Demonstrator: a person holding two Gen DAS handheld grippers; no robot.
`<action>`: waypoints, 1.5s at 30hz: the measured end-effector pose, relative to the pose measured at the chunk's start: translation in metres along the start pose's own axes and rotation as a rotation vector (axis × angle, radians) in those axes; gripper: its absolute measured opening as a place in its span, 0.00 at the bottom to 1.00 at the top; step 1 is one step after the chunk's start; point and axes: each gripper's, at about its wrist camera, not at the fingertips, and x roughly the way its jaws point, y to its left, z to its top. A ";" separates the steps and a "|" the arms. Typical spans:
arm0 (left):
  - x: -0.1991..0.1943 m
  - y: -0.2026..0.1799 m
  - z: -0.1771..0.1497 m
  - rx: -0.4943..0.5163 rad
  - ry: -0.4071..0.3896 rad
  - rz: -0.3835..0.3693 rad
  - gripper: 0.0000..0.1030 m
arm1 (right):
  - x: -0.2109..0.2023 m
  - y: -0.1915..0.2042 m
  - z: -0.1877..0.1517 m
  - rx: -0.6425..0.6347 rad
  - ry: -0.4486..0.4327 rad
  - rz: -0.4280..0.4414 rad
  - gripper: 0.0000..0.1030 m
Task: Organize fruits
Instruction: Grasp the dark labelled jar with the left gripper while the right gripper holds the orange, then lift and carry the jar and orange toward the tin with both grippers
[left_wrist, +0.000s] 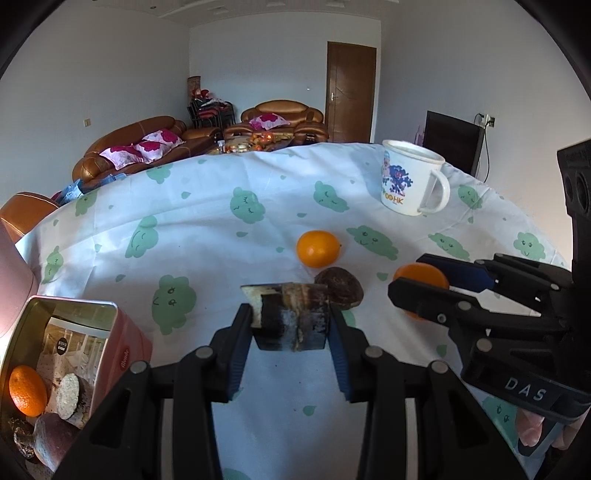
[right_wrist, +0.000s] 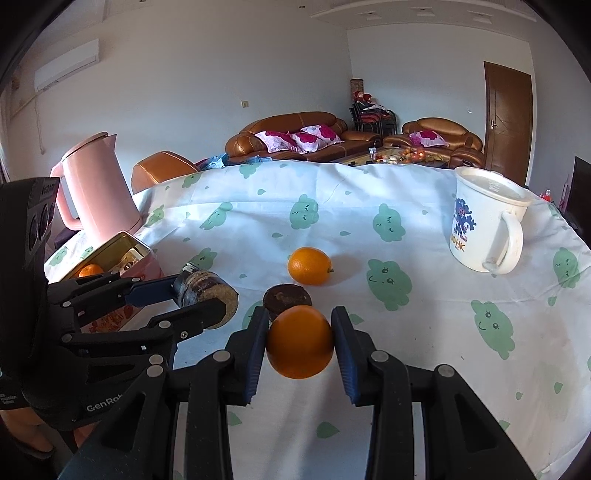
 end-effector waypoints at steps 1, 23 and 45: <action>-0.001 0.001 0.000 -0.003 -0.006 -0.002 0.40 | -0.001 0.000 0.000 -0.001 -0.005 0.002 0.36; -0.026 -0.001 -0.004 -0.001 -0.119 0.045 0.40 | -0.021 0.007 -0.003 -0.038 -0.110 0.025 0.36; -0.044 -0.007 -0.010 0.025 -0.205 0.092 0.40 | -0.037 0.013 -0.006 -0.077 -0.201 0.031 0.36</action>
